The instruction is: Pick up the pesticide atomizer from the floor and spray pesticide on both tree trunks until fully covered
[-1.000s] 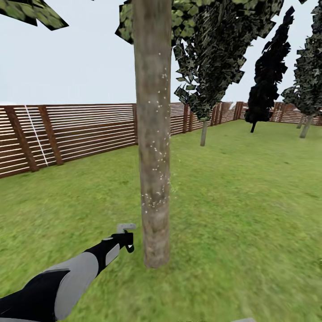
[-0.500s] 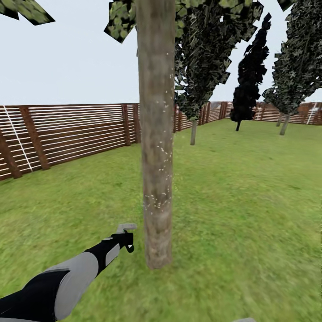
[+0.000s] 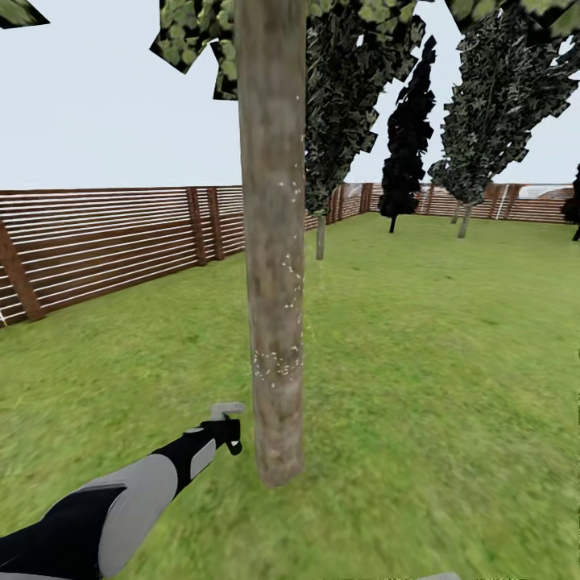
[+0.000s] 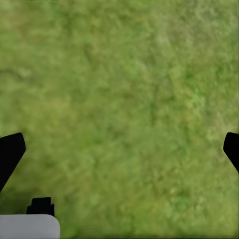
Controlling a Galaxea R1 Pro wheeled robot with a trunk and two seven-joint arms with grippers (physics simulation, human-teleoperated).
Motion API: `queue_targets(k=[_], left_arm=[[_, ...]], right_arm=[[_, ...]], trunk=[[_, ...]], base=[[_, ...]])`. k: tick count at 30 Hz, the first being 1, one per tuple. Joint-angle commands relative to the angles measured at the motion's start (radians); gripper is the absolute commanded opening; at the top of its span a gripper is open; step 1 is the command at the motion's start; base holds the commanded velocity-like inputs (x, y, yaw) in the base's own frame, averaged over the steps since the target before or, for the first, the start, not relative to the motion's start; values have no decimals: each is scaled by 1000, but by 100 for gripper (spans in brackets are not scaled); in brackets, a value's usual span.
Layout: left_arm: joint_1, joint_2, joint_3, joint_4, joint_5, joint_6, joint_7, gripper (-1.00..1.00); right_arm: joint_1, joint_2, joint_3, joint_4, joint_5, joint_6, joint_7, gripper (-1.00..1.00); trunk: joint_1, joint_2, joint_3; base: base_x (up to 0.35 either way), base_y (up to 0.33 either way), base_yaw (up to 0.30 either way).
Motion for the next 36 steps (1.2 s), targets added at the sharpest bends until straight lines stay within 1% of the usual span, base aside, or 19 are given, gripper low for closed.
queue_targets(k=[1, 6, 7, 10, 11, 12, 13, 14, 15, 16, 17, 18, 20, 22, 25, 27, 31, 32, 36], left_arm=[[0, -1, 8, 0, -5, -1, -3, -100], [0, -31, 8, 0, -4, -9, -2, -100], [0, -41, 8, -1, -1, -10, -1, -100], [-1, -48, 4, -25, 4, -3, 0, -100], [-1, -50, 1, -76, 4, 19, 0, -100], [-1, -50, 0, -152, 4, 98, -1, -100], [-1, -49, 0, -241, 4, 201, -1, -100], [-1, -49, -1, -341, 4, 315, -1, -100], [-1, -48, -1, -469, 4, 452, -1, -100], [-1, -48, -1, -537, 4, 516, -2, -100], [-1, -48, -2, -637, 4, 595, -3, -100], [-1, -49, -2, -693, 4, 654, -4, -100], [-2, -49, -2, -756, 4, 760, -3, -100], [-8, -49, -2, -807, 4, 839, -4, -100], [-69, -49, -3, -828, 3, 922, -4, -100], [-158, -49, -3, -824, 3, 975, -5, -100], [-296, -49, -3, -769, 3, 988, -5, -100], [-360, -49, -3, -732, 3, 990, -6, -100], [-483, -49, -1, -662, 3, 992, -6, -100]], right_arm=[[-2, 1, 7, 4, -6, -7, -1, 100], [-2, 1, 7, 2, -9, -36, -1, 100], [-3, 1, 8, -31, -7, -53, -2, 100], [-3, 0, 7, -126, -7, -58, -3, 100], [-3, 0, 7, -146, -6, -59, -3, 100], [-3, 0, 7, -152, -5, -58, -3, 100], [-3, 1, 8, -154, -5, -57, -3, 100], [-3, 1, 8, -156, -5, -57, -3, 100], [-3, 1, 9, -157, -4, -57, -3, 100], [-3, 1, 10, -157, -4, -56, -3, 100], [-3, 1, 10, -155, -2, -56, -3, 100], [-3, 1, 10, -154, -2, -56, -2, 100], [-3, 1, 10, -153, -1, -56, -2, 100], [-3, -1, 9, -148, -1, -56, -1, 100], [-3, -4, 9, -144, -1, -56, -1, 100], [-3, -4, 9, -141, -1, -56, -1, 100], [-3, -4, 9, -139, -1, -56, -1, 100], [-3, -3, 9, -138, -1, -56, -1, 100], [-3, -2, 9, -137, -1, -56, -1, 100]], trunk=[[1, -2, -2], [1, -2, -2], [1, -2, -2], [1, -2, -2], [1, -2, -2], [1, -2, -2], [1, -2, -2], [1, -2, -2], [1, -2, -2], [1, -2, -2], [1, -2, -2], [1, -2, -2], [1, -2, -2], [1, -2, -2], [1, -2, -2], [1, -2, -2], [1, -2, -2], [1, -2, -2], [1, -2, -2]], base=[[0, 91, -77], [0, 22, -19], [0, 2, -2], [0, 0, 0], [0, 0, 0], [0, 0, 0], [0, 0, 0], [0, 0, 0], [0, 0, 0], [0, 0, 0], [0, 0, 0], [0, 0, 0], [0, 0, 0], [0, 0, 0], [0, 0, 0], [0, 0, 0], [0, 0, 0], [0, 0, 0], [0, 0, 0]])
